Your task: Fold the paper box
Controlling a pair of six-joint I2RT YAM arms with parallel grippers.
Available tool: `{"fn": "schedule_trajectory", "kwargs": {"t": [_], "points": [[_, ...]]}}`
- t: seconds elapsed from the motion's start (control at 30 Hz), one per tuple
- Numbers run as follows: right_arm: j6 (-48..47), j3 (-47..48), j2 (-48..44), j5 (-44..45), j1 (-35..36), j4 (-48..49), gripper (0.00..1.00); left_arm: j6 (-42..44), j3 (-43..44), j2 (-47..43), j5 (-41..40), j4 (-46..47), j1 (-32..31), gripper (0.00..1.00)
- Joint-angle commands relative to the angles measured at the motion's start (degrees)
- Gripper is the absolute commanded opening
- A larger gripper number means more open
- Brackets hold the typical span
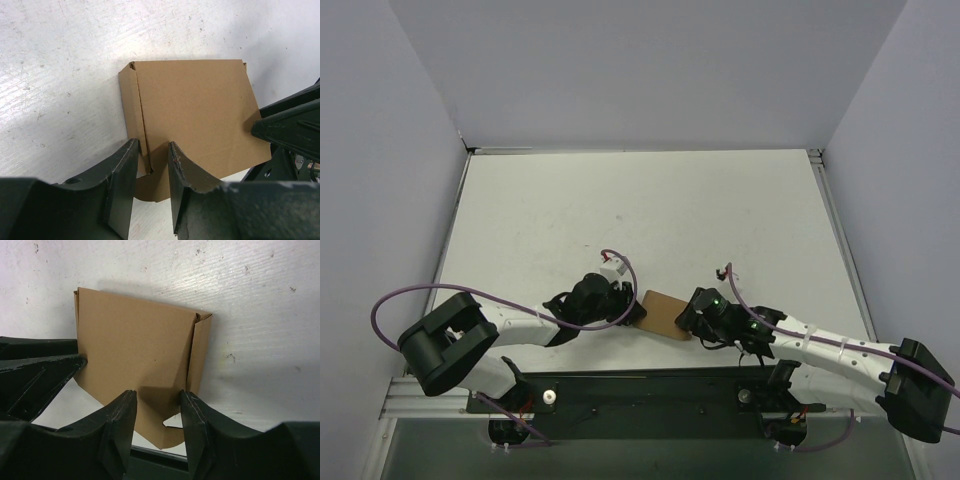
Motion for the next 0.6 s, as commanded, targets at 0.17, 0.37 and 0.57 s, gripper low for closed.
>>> {"fn": "schedule_trajectory", "kwargs": {"t": [0.17, 0.37, 0.57], "points": [[1.78, -1.22, 1.69, -2.35, 0.50, 2.48, 0.40, 0.25, 0.90, -0.02, 0.67, -2.11, -0.23, 0.40], [2.31, -1.75, 1.87, -2.44, 0.33, 4.50, 0.37, 0.07, 0.82, -0.11, 0.59, -1.93, -0.93, 0.40], [3.36, -1.92, 2.66, -2.71, 0.24, 7.74, 0.26, -0.45, 0.90, 0.86, 0.41, -1.14, -2.08, 0.40]]}}
